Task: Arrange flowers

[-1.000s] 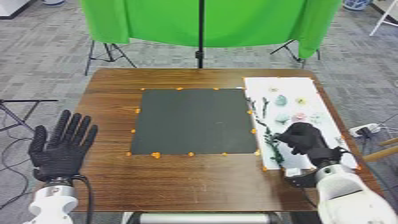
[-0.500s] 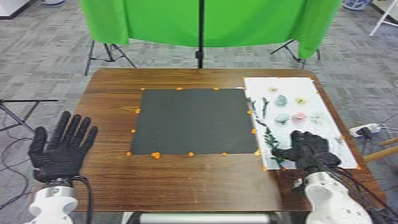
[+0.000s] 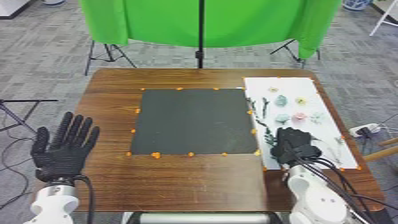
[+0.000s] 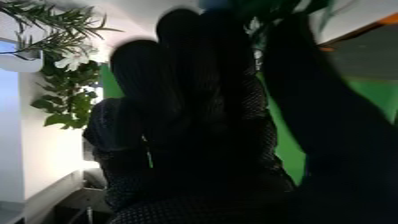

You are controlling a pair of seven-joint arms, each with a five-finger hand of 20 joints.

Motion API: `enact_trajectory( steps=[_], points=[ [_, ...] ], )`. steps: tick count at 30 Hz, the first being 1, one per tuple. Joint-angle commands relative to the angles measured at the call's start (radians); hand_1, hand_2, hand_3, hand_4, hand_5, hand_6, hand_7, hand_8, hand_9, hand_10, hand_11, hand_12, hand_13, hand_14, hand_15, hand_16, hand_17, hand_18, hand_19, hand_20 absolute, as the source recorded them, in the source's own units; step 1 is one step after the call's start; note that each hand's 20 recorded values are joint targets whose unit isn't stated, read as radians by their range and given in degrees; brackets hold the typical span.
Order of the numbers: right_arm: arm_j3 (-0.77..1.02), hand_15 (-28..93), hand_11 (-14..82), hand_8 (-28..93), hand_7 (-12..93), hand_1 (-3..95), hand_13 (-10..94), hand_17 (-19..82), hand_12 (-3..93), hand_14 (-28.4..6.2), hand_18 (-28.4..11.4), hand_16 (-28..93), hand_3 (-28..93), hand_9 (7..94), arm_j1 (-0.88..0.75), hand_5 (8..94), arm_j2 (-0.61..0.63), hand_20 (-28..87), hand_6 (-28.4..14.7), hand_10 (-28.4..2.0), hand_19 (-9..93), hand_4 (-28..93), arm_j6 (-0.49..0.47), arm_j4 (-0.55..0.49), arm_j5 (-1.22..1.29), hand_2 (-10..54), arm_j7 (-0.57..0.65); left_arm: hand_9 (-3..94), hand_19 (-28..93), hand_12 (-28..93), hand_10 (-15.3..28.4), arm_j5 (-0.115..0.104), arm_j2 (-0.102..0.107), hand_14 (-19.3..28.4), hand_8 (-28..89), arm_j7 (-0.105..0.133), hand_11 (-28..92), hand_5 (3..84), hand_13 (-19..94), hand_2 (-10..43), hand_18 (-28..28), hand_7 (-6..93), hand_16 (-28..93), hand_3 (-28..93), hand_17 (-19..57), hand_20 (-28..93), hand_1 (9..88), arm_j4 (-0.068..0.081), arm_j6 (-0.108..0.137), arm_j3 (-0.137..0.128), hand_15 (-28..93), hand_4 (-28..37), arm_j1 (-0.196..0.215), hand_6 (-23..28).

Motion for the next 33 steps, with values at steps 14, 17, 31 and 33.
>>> enact_trajectory(
  steps=[14,17,31,33],
  points=[
    [0.085,52,9.3,22,24,56.3,76,38,40.3,-11.7,-27.3,38,80,91.9,-0.051,84.8,-0.033,48,-2.2,-11.7,93,-28,0.178,-0.161,0.523,-9.5,0.254,37.0,34,9,15.4,-0.045,-0.003,15.8,-9,-0.009,18,44.5,28,16.5,13.7,8.2,-6,75,-8.3,12,21.6,-0.002,-0.005,-0.014,33,-28.3,0.041,9.8],
    [0.118,52,9.8,23,25,56.0,76,38,40.6,-11.8,-27.6,37,81,91.5,-0.023,84.5,-0.040,49,-2.3,-11.7,93,-28,0.203,-0.210,0.696,-9.5,0.297,37.1,34,9,15.4,-0.053,-0.002,15.9,-9,-0.013,18,44.5,28,16.5,13.7,8.1,-7,75,-8.4,12,21.6,-0.001,-0.015,-0.015,33,-28.3,0.045,9.8],
    [-0.141,55,11.3,22,27,54.4,75,38,41.1,-12.3,-27.4,36,82,91.0,0.279,83.6,-0.177,50,-2.3,-11.8,93,-25,0.130,-0.086,0.683,-9.5,0.160,37.1,34,9,15.4,-0.057,0.004,15.8,-8,-0.014,17,44.4,28,16.5,13.7,7.9,-7,75,-8.4,12,21.6,0.008,-0.004,-0.002,32,-28.3,0.035,9.8],
    [-0.191,55,11.4,22,27,54.0,75,38,41.0,-12.4,-27.4,36,82,91.0,0.333,83.5,-0.216,50,-2.2,-11.7,93,-25,0.138,-0.036,0.713,-9.5,0.160,37.1,34,9,15.4,-0.056,0.006,15.8,-8,-0.015,17,44.4,28,16.5,13.7,7.9,-7,75,-8.4,12,21.7,0.012,-0.004,0.003,32,-28.3,0.029,9.7]
  ],
)
